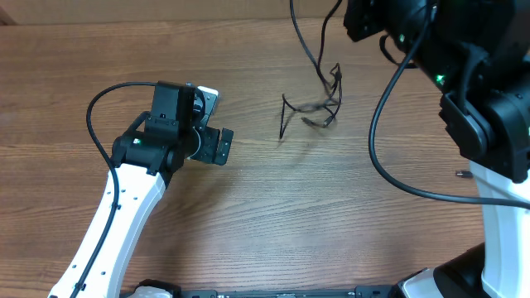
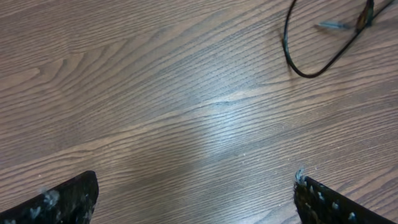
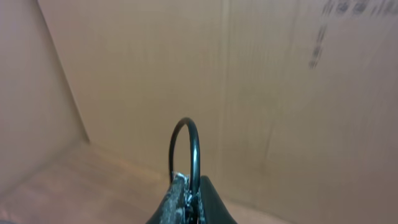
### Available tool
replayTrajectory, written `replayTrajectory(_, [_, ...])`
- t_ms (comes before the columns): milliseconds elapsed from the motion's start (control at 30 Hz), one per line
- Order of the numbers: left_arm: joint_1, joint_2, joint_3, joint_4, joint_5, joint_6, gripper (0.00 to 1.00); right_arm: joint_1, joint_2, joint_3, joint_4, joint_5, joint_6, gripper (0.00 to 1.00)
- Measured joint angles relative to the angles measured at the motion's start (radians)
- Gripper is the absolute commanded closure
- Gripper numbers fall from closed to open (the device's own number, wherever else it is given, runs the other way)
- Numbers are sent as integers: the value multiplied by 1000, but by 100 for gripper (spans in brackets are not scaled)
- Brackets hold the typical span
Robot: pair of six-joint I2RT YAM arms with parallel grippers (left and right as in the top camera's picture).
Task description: Untangle cables
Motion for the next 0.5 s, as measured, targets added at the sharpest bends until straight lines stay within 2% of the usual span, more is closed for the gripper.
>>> replayTrajectory(500, [0,0,0,0,0,0,1,0,-1,0,275,75,16,96])
